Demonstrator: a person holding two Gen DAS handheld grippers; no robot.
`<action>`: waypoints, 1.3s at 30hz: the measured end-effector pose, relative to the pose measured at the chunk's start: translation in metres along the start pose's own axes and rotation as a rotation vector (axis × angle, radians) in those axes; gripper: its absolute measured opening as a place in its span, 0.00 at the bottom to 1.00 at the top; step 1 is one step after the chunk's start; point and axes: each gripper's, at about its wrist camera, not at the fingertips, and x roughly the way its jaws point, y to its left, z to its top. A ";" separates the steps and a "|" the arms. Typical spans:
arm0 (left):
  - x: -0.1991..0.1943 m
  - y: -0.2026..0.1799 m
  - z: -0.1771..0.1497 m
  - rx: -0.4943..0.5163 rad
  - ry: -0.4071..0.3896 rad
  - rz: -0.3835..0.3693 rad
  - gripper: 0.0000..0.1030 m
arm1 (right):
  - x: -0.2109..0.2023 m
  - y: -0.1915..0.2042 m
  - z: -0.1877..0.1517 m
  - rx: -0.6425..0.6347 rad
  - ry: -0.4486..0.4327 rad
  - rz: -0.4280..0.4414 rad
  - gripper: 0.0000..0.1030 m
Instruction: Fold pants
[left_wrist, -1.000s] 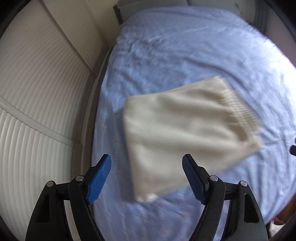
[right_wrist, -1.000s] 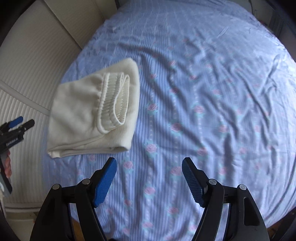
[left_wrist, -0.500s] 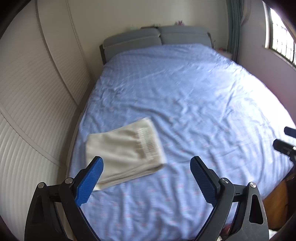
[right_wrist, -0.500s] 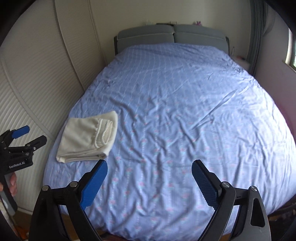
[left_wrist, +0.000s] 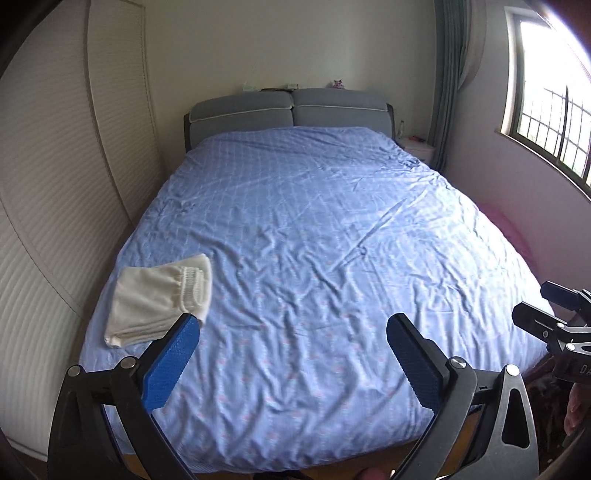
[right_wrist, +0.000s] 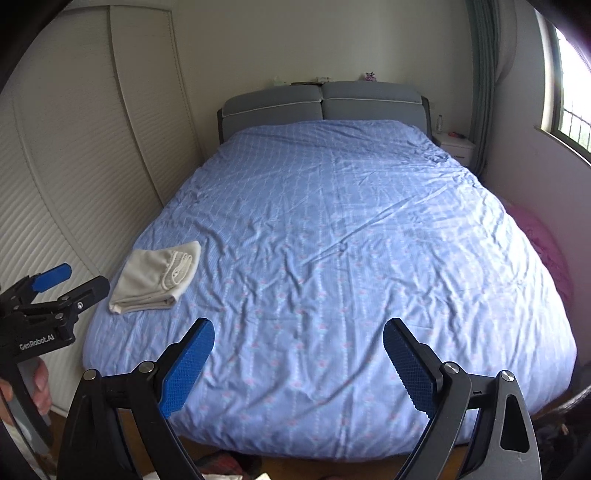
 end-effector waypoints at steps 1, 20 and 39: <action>-0.008 -0.013 -0.003 -0.002 -0.008 -0.003 1.00 | -0.008 -0.009 -0.003 -0.001 -0.003 0.003 0.91; -0.094 -0.129 -0.006 0.095 -0.130 -0.018 1.00 | -0.108 -0.096 -0.033 0.046 -0.104 -0.021 0.91; -0.098 -0.137 -0.010 0.070 -0.122 -0.053 1.00 | -0.119 -0.099 -0.038 0.047 -0.120 -0.021 0.91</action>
